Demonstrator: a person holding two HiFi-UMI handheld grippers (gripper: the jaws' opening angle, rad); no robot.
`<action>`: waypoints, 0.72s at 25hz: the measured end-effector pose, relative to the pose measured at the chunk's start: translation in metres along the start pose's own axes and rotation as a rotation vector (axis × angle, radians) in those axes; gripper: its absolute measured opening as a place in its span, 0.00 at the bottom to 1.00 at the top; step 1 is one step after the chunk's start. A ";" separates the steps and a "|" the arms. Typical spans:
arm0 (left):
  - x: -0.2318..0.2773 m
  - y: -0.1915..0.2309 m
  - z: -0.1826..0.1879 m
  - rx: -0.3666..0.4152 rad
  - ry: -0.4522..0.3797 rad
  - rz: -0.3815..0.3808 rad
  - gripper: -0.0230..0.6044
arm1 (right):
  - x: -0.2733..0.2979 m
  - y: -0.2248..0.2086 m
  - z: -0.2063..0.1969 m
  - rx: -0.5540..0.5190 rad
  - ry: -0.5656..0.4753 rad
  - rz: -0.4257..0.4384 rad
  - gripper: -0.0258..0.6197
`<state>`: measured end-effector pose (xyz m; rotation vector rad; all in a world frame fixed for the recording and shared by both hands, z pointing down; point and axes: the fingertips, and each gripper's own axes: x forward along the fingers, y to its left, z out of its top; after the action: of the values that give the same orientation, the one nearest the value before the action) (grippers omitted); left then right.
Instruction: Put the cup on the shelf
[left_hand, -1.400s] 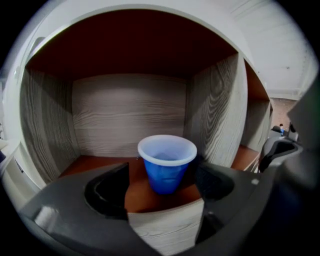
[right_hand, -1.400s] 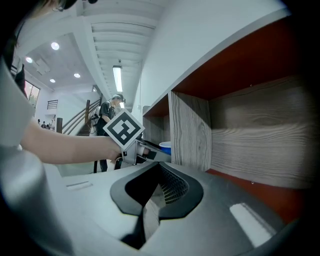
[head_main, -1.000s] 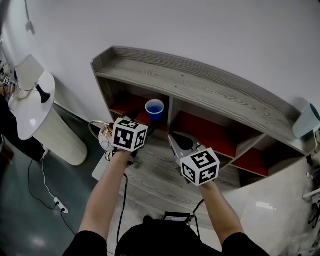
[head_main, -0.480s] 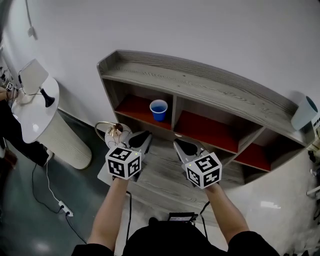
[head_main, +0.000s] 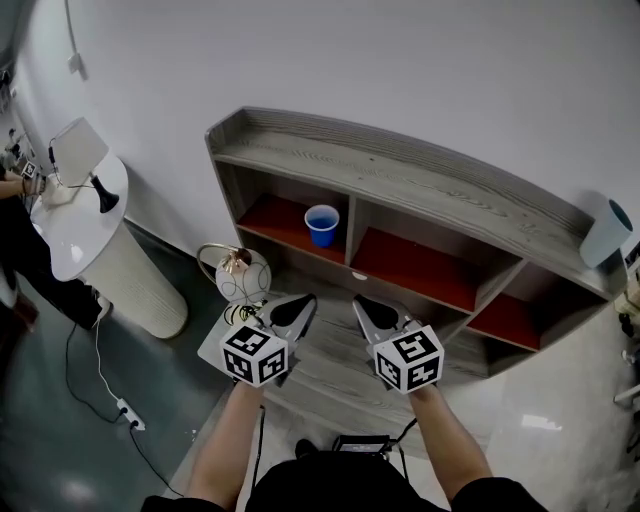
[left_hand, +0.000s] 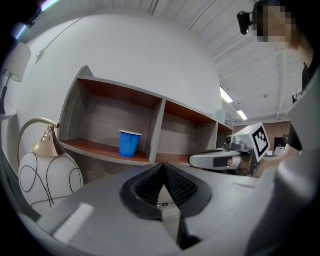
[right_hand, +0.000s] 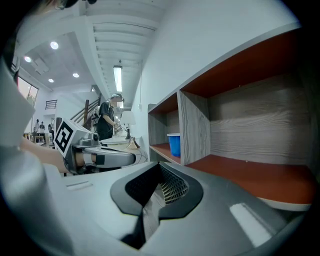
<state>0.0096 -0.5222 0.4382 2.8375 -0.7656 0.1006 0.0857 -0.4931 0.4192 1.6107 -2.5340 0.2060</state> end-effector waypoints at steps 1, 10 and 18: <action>-0.001 -0.004 -0.002 -0.004 -0.004 -0.005 0.04 | -0.002 -0.001 -0.001 0.004 -0.001 0.000 0.06; -0.022 -0.032 -0.032 -0.061 -0.003 -0.018 0.04 | -0.016 0.006 -0.020 0.038 0.001 0.013 0.06; -0.056 -0.044 -0.024 -0.056 -0.052 -0.063 0.04 | -0.039 0.029 -0.025 0.046 -0.021 -0.032 0.06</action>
<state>-0.0171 -0.4522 0.4470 2.8178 -0.6771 -0.0038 0.0770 -0.4412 0.4352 1.6771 -2.5349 0.2475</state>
